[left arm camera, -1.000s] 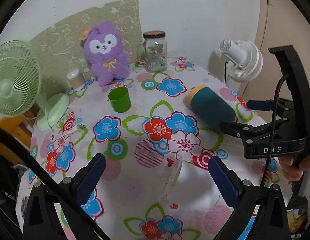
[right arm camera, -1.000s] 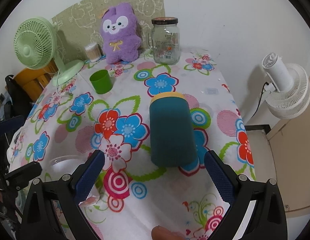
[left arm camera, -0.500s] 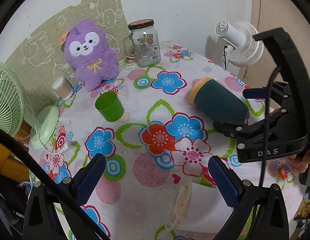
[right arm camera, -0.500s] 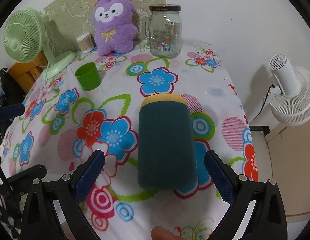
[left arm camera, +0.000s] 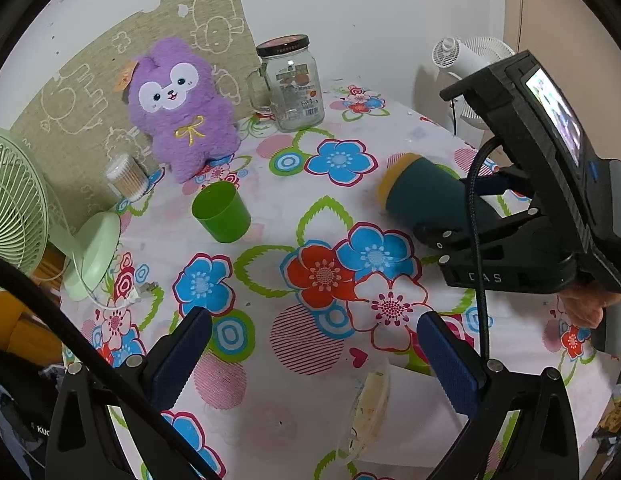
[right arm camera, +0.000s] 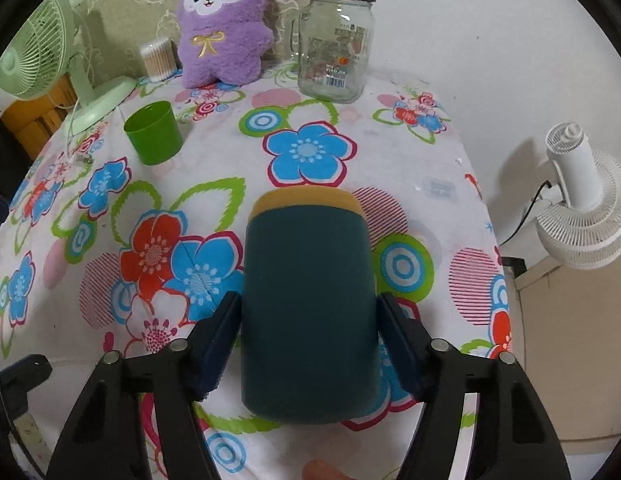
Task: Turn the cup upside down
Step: 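Close the right tool around the teal cup's body, then lift the teal cup with the right tool and carry it toward the left tool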
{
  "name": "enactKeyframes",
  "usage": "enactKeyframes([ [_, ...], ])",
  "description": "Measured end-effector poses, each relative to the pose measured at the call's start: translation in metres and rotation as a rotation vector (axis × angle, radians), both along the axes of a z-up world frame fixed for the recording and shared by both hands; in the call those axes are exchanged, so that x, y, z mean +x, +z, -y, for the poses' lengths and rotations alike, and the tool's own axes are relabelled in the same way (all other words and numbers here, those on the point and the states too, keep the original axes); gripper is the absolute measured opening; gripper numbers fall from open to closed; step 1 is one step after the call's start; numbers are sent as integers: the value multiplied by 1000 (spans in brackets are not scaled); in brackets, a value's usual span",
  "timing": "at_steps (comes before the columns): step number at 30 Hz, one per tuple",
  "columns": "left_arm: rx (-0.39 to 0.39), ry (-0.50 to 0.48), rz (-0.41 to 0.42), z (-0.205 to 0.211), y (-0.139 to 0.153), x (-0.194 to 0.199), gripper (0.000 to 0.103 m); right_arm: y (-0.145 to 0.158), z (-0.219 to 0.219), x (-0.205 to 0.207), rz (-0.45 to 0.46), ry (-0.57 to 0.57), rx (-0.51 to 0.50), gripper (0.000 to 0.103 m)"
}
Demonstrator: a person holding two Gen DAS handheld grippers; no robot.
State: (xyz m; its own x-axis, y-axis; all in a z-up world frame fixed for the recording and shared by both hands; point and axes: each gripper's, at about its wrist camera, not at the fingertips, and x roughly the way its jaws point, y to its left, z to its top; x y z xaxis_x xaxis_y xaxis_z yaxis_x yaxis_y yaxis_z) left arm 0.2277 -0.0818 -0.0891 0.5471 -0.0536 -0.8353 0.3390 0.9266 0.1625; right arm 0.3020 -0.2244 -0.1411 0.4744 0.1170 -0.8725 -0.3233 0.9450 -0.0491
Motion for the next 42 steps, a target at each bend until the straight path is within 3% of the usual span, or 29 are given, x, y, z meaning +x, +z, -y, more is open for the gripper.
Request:
enactKeyframes([
  [7,2,-8,32,2,12,-12,103,8,3,-10,11,0,39,70],
  [17,-17,-18,67,-2,36,-41,103,48,4,-45,86,25,84,70],
  [25,-54,-26,109,-5,55,-81,103,89,3,-111,173,83,105,70],
  [28,-130,-2,120,-11,57,-108,103,100,3,-142,193,108,113,70],
  [31,-180,11,124,-13,53,-138,103,100,3,-172,191,128,119,70],
  [42,-221,69,113,-19,18,-214,103,67,-2,-251,143,154,90,70],
])
